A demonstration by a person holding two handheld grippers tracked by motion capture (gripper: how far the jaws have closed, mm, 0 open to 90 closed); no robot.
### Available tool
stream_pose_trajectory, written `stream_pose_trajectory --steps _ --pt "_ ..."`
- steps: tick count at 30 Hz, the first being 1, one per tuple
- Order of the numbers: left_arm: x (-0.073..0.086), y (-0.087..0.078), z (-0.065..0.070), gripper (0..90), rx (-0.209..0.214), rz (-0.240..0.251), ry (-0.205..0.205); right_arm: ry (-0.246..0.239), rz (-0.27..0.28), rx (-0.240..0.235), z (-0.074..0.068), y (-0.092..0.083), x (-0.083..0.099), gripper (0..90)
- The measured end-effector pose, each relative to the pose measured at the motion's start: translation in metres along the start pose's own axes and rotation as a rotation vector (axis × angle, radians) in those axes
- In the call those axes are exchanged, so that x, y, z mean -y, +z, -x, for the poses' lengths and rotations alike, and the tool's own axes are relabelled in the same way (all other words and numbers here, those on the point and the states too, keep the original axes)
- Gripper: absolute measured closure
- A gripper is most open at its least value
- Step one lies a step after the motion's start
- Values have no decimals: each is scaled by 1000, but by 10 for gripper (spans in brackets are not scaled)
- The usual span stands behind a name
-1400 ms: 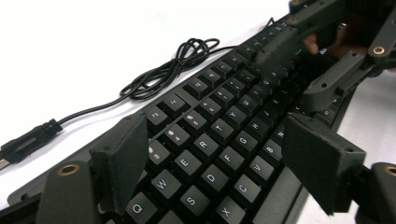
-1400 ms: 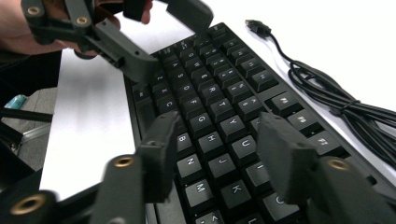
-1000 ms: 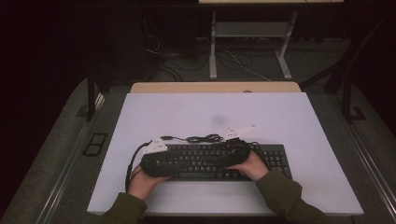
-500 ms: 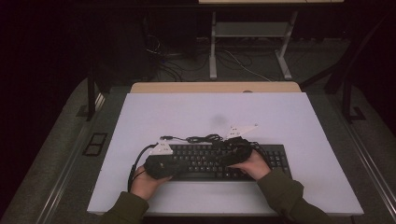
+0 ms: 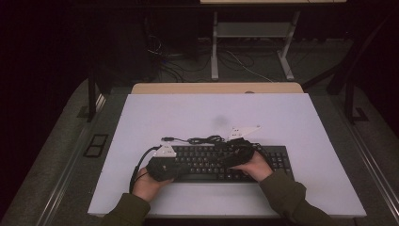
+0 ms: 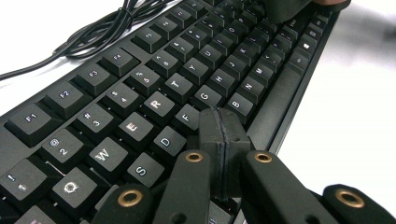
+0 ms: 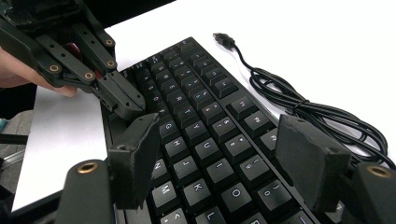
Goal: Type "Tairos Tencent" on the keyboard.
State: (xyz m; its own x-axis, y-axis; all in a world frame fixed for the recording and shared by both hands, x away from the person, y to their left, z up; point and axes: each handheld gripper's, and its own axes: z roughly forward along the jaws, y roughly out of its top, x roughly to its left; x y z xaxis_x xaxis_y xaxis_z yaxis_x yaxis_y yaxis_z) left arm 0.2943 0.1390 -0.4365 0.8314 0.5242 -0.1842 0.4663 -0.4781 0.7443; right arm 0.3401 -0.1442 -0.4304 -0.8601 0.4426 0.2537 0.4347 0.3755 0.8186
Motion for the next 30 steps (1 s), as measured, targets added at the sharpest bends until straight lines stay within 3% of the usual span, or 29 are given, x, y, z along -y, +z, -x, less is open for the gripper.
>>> stream_pose_trajectory --steps 8,30 --pt "0 2 0 889 4 -15 7 -5 -1 1 0 0 0 303" --pt "-6 -5 1 889 -8 22 -2 -5 5 10 0 -1 -1 303"
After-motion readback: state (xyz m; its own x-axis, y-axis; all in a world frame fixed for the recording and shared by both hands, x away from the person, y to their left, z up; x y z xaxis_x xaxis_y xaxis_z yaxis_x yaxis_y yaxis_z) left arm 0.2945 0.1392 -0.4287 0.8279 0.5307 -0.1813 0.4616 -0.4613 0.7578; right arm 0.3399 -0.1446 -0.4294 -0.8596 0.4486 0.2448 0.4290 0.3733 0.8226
